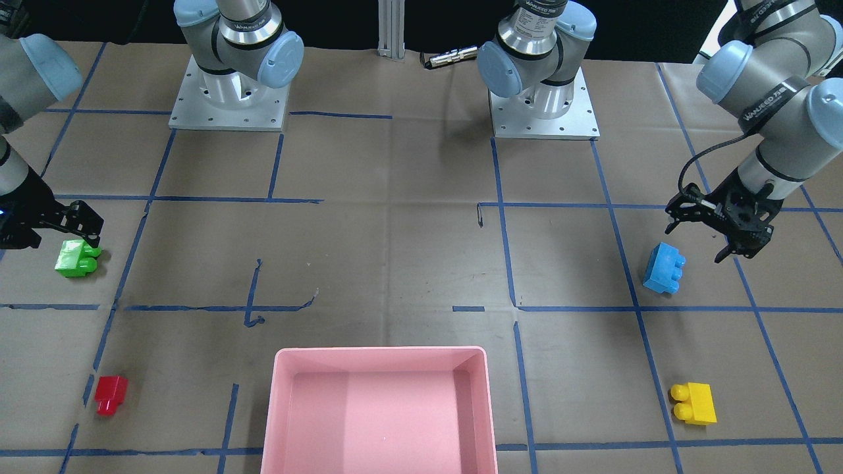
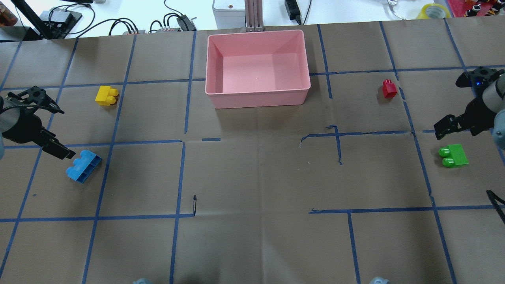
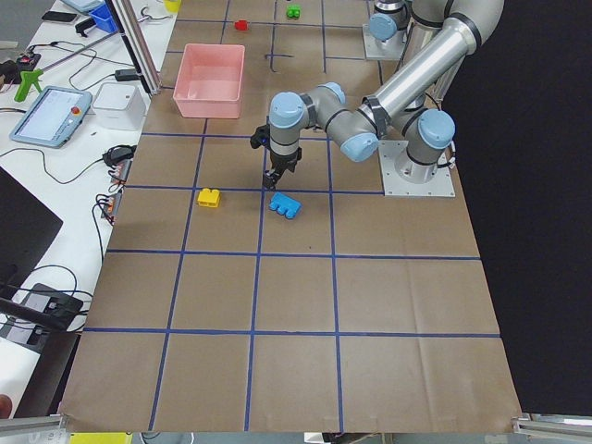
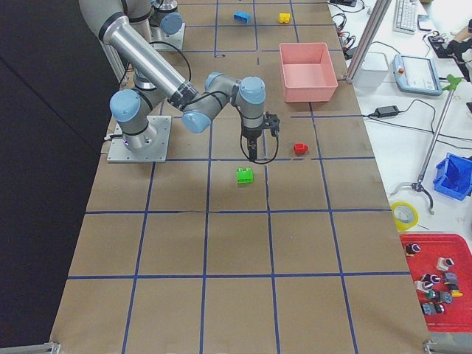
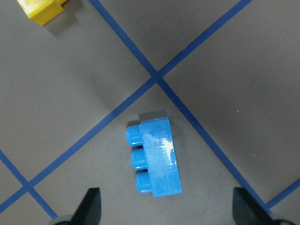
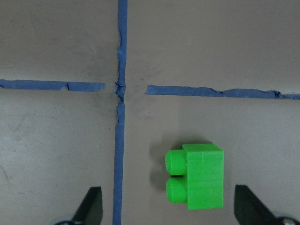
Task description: Put all blocks into box
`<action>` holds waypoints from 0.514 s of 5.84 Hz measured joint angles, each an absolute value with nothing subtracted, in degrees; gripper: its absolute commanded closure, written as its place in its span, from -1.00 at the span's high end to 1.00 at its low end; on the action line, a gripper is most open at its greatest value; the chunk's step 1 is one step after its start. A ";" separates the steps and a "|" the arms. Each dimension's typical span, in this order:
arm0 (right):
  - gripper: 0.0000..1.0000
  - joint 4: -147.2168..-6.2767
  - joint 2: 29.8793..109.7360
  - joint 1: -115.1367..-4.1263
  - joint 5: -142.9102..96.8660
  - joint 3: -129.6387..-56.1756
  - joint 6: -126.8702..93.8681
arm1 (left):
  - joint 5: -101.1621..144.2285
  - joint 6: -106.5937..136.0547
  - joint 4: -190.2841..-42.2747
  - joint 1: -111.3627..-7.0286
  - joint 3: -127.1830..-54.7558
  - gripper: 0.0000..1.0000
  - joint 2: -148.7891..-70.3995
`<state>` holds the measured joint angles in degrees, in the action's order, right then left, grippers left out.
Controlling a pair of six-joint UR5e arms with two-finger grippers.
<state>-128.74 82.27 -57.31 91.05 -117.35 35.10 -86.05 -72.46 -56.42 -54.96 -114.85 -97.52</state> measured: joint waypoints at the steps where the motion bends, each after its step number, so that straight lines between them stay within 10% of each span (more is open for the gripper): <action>1: 0.97 -130.35 80.73 -56.15 90.96 -118.03 35.63 | -85.81 -72.12 -51.60 -54.87 -116.66 0.97 -99.94; 3: 0.97 -135.05 77.59 -53.48 90.94 -119.29 37.48 | -85.81 -72.37 -42.40 -54.73 -120.05 0.97 -104.35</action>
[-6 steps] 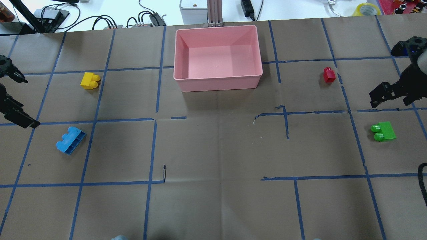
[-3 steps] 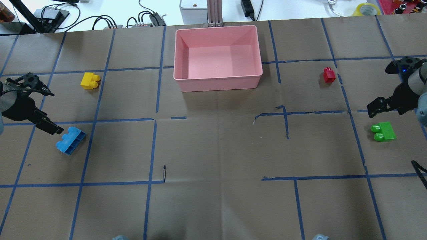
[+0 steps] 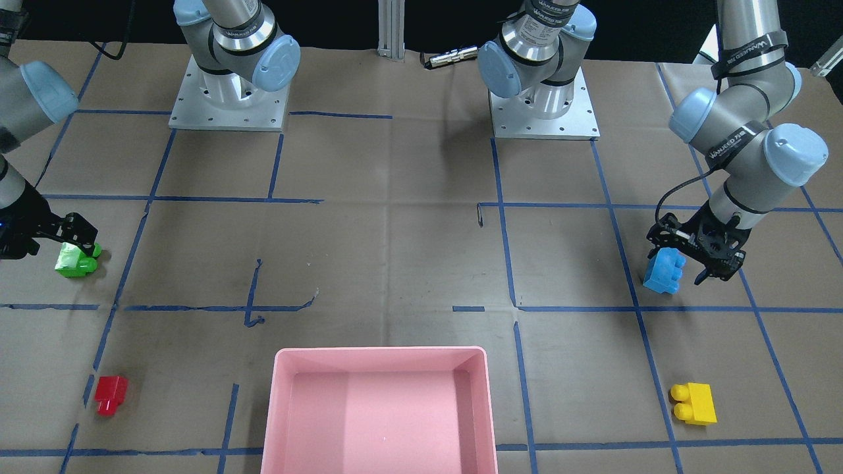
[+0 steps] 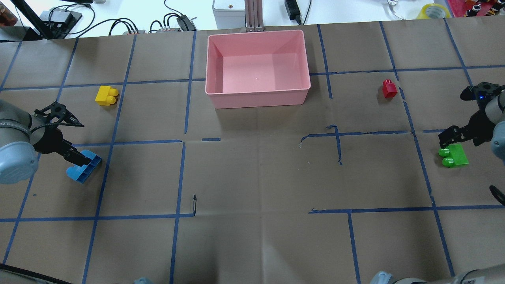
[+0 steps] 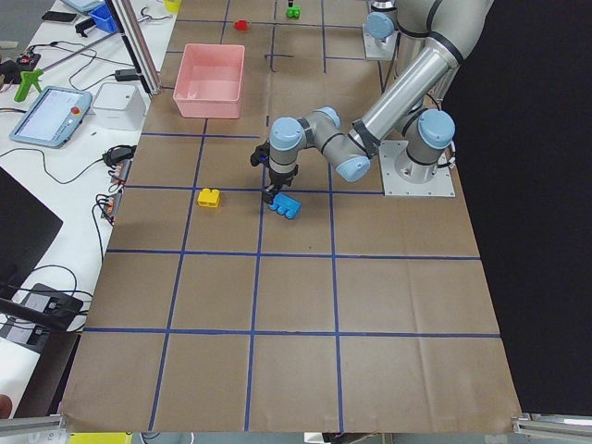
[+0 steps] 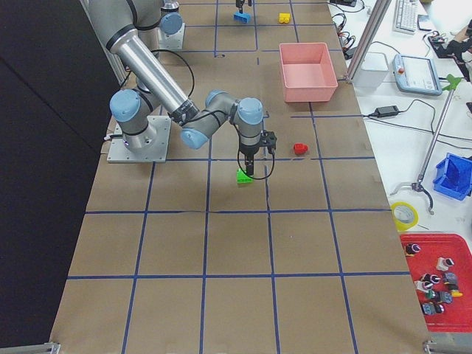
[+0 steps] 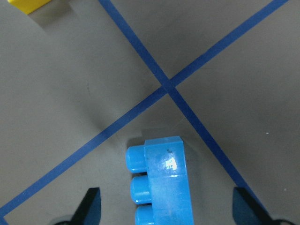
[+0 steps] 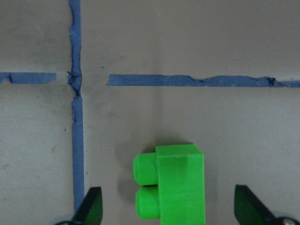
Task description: Put all blocks into box
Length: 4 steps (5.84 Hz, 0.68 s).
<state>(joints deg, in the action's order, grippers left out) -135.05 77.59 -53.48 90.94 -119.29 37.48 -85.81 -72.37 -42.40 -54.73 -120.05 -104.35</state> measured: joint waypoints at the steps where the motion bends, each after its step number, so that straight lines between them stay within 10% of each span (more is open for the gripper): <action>1: 0.97 -136.84 76.85 -52.88 90.96 -120.41 38.20 | -85.85 -72.62 -39.23 -54.70 -120.42 0.97 -106.47; 4: 0.90 -139.83 74.47 -52.65 90.97 -122.44 38.75 | -86.02 -72.90 -36.77 -54.21 -122.47 0.54 -108.16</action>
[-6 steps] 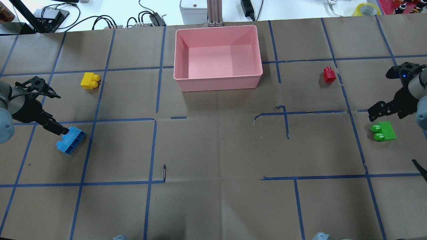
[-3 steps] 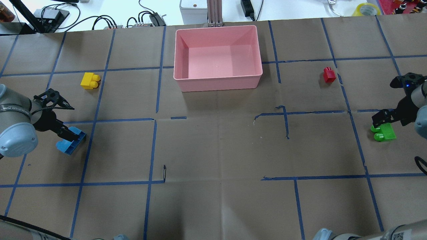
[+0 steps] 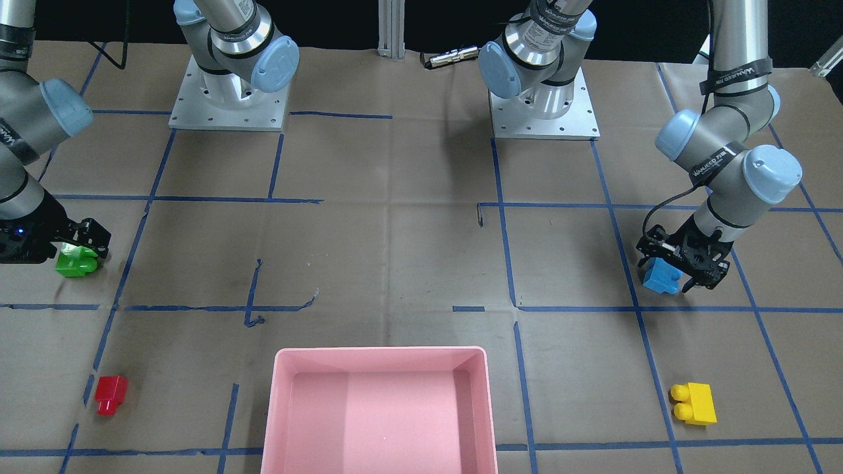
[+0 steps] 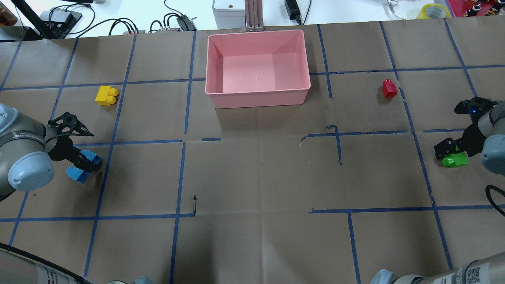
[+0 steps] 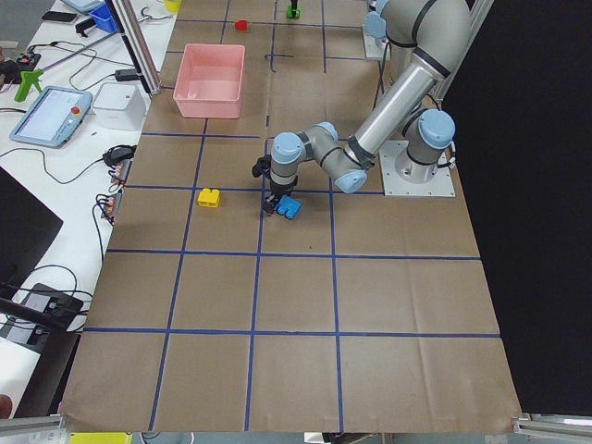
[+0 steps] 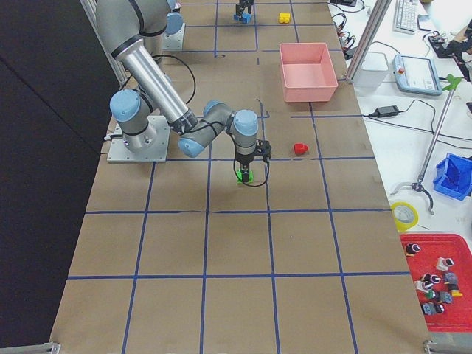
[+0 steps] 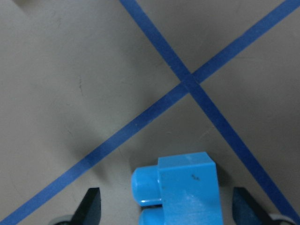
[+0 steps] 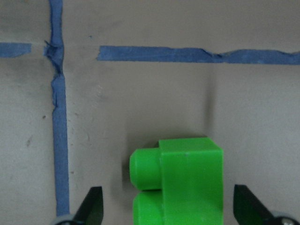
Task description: Put all blocks into box
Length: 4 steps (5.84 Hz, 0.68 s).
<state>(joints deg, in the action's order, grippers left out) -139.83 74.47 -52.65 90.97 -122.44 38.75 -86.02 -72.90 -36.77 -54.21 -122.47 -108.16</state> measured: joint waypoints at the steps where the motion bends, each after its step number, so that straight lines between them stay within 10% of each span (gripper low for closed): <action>1: 0.85 -139.90 74.17 -52.65 91.03 -122.44 38.87 | -86.21 -72.88 -36.69 -54.11 -122.68 0.17 -108.19; 2: 0.68 -139.92 73.87 -52.65 91.05 -122.27 39.11 | -86.36 -72.79 -36.68 -54.08 -122.58 -0.07 -108.14; 4: -0.31 -139.85 73.36 -52.65 91.08 -121.82 39.36 | -86.57 -72.52 -36.73 -54.07 -122.30 -0.62 -107.59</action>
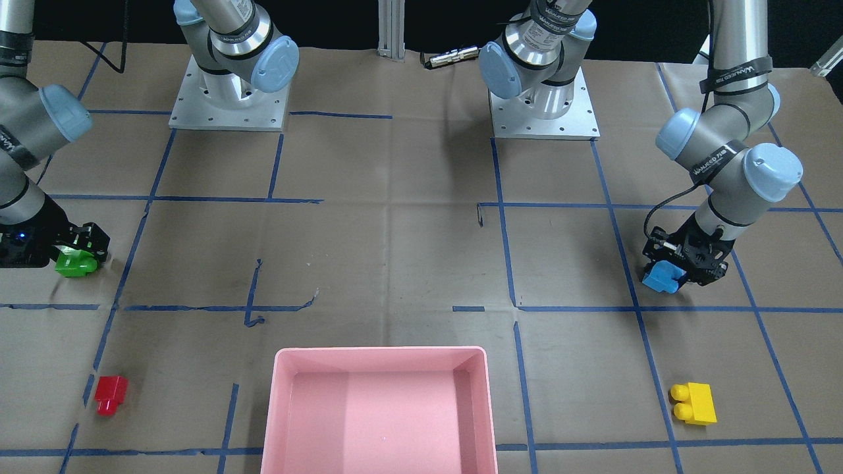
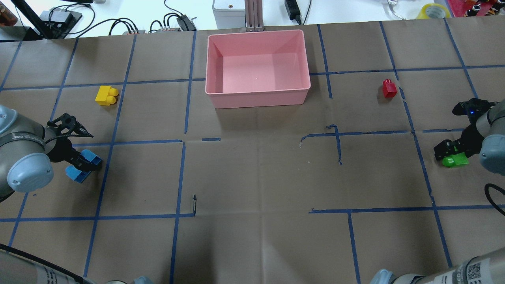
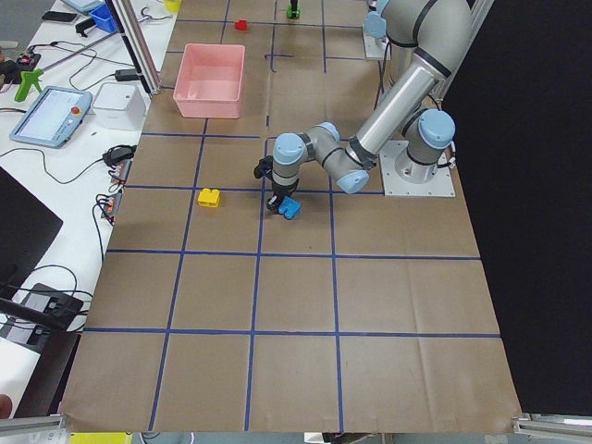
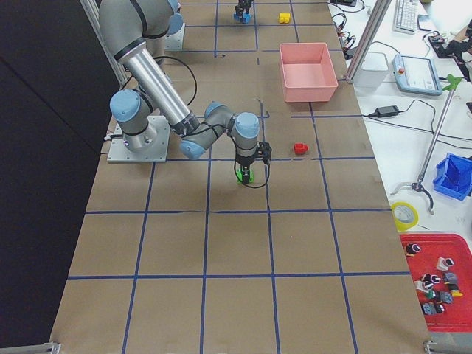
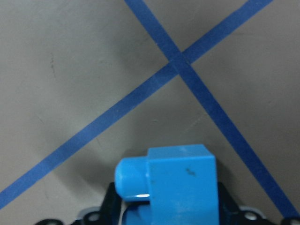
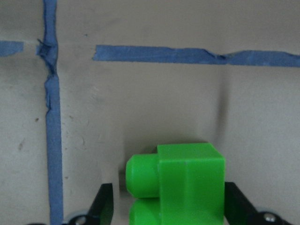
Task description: Put all blocks into box
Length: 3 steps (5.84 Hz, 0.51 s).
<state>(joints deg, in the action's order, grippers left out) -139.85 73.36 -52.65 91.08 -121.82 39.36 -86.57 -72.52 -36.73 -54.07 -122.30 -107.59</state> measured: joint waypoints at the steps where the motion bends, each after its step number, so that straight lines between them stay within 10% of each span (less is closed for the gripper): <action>1: -0.83 -139.56 73.48 -52.61 91.31 -121.70 39.40 | -86.66 -72.19 -36.93 -54.18 -121.54 -0.65 -107.14; 3: -0.91 -138.73 74.10 -52.58 91.98 -121.29 40.49 | -86.74 -68.70 -46.03 -55.54 -113.37 -0.67 -105.00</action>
